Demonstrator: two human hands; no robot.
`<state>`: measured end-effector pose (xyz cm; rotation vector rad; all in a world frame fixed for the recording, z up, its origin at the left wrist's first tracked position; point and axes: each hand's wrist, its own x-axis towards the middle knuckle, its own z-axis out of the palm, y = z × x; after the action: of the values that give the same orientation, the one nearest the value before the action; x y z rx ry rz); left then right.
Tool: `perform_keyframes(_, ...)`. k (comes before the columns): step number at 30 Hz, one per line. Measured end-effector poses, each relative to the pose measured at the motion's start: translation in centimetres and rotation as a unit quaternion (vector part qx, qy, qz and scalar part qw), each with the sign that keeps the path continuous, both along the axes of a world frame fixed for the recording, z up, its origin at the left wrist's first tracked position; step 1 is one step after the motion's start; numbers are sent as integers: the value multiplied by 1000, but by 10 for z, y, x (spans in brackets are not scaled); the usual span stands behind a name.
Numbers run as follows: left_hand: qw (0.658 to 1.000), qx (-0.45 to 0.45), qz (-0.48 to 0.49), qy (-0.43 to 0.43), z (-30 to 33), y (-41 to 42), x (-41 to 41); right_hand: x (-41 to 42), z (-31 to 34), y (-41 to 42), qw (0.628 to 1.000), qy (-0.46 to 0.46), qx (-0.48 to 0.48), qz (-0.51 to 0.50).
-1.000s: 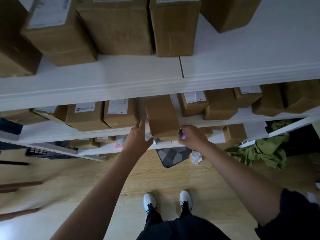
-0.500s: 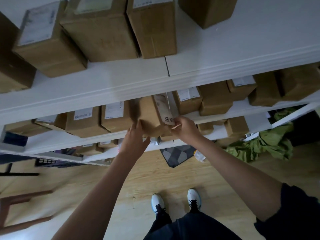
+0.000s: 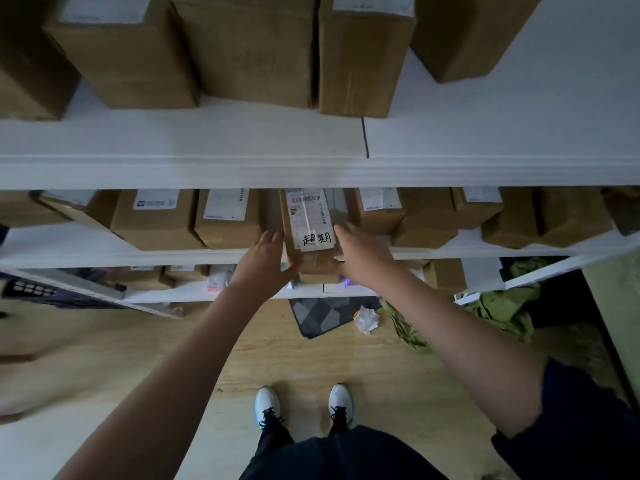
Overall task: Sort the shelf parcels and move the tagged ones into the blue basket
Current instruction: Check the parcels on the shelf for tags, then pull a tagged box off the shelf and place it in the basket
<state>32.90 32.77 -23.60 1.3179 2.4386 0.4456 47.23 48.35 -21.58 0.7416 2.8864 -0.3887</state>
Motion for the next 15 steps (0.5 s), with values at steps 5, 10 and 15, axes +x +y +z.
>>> perform_keyframes(5,1000,-16,-12,20,-5,2,0,-7,-11,4,999,5,47,15)
perform_keyframes(10,998,2,6,59,-1,-9,17,8,-11,-4,995,54,62,54)
perform_keyframes(15,994,40,27,98,8,-47,57,43,3,-22,983,113,90,117)
